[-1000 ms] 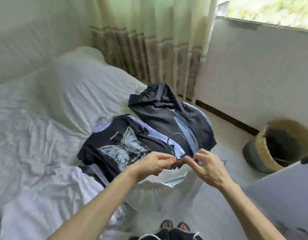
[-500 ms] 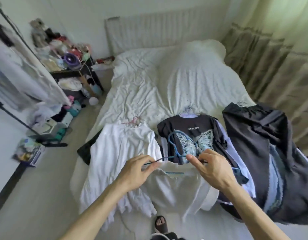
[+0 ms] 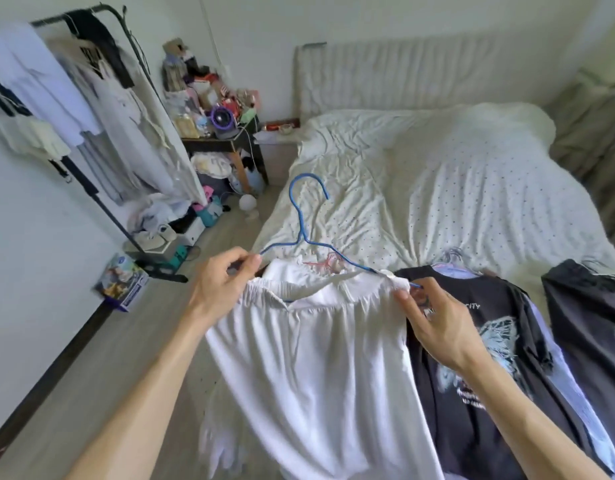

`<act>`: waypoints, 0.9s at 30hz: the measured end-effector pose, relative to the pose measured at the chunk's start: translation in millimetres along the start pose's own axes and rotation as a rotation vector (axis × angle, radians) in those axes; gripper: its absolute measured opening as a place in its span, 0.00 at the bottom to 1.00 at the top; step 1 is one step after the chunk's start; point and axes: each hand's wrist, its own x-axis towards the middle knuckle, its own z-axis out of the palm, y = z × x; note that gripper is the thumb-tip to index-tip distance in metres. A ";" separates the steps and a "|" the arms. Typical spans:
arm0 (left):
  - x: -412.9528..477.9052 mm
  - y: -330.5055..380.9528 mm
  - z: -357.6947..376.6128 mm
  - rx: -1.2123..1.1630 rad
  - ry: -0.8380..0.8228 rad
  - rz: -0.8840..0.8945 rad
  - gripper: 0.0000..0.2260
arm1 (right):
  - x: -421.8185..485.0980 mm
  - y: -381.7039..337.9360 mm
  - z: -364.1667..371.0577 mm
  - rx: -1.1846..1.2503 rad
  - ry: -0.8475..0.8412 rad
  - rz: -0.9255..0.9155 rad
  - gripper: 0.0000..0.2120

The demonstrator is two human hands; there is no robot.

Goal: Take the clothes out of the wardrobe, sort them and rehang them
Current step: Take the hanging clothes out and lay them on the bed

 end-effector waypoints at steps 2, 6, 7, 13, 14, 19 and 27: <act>42.4 -17.5 -6.9 0.067 0.045 0.005 0.21 | 34.9 -11.5 18.7 0.049 -0.010 0.061 0.12; 131.8 -59.6 -8.9 0.185 0.049 0.001 0.19 | 105.9 -35.5 60.4 0.221 -0.079 0.224 0.12; 153.3 -71.6 -8.4 0.206 0.055 0.017 0.19 | 122.3 -38.6 71.8 0.271 -0.078 0.265 0.12; 239.0 -140.5 33.1 0.328 -0.001 0.048 0.14 | 191.1 -21.5 134.3 0.295 -0.129 0.443 0.14; 243.8 -155.5 49.0 0.336 -0.052 0.024 0.11 | 198.6 -11.3 144.8 0.257 -0.150 0.478 0.14; 241.3 -232.8 135.9 0.158 -0.403 -0.231 0.09 | 219.1 56.1 194.1 0.043 -0.301 0.643 0.08; 291.8 -324.7 249.7 0.409 -0.488 -0.201 0.17 | 258.2 143.0 262.2 -0.077 -0.333 0.840 0.04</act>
